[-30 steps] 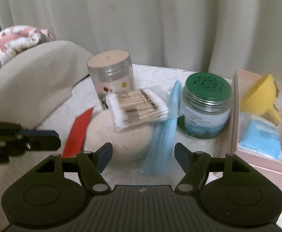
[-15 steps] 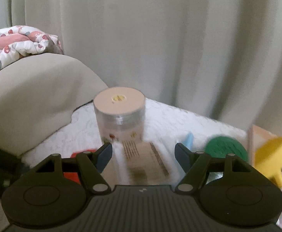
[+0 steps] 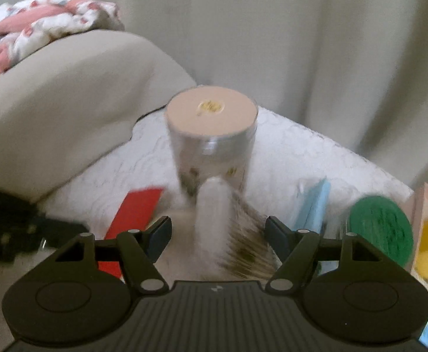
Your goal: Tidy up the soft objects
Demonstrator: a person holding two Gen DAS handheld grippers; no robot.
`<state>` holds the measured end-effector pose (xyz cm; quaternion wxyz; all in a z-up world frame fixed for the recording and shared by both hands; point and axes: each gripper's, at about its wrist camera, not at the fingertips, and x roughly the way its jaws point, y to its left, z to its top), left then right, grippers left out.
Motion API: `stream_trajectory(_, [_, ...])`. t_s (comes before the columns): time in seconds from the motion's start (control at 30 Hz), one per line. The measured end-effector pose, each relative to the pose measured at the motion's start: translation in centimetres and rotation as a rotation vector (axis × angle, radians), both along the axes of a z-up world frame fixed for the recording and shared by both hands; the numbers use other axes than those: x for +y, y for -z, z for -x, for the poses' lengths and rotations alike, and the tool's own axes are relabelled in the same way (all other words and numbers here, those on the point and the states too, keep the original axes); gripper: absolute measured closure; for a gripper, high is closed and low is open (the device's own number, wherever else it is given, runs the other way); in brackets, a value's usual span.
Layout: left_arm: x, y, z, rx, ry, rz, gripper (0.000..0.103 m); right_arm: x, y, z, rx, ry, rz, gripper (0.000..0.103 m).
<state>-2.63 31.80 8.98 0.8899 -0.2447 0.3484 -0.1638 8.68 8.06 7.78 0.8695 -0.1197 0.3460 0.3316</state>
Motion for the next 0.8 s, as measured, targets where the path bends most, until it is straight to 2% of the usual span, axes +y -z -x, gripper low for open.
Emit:
stream_trajectory(0.13, [-0.4,0.2,-0.2,0.002,0.008,0.012,0.087,-1.8,0.2,1.6,0.012,0.035,-0.023,0.054])
stream_trajectory(0.23, [-0.9,0.0,-0.1,-0.005,0.031,0.012,0.087,-3.7,0.3,2.2,0.037,0.082,-0.072,0.068])
stream_trajectory(0.3, [-1.3,-0.1,-0.1,-0.009,0.044,0.003,0.087,-5.3,-0.1,2.7,0.055,0.116,-0.141,0.078])
stream_trajectory(0.47, [-1.0,-0.6,0.3,-0.018,0.013,-0.024,0.087,-7.7,-2.1,3.8,0.076,0.131,-0.296,0.083])
stream_trajectory(0.63, [0.1,-1.7,1.6,-0.038,-0.03,-0.056,0.087,-7.2,-3.8,5.4,0.095,0.03,-0.39,0.083])
stream_trajectory(0.7, [0.5,-2.2,2.3,-0.049,-0.049,-0.067,0.087,-6.3,-3.4,5.6,0.166,-0.021,-0.441,0.083])
stream_trajectory(0.8, [0.9,-2.8,3.1,-0.061,-0.079,-0.063,0.087,-4.4,-1.1,5.3,0.376,-0.116,-0.516,0.083])
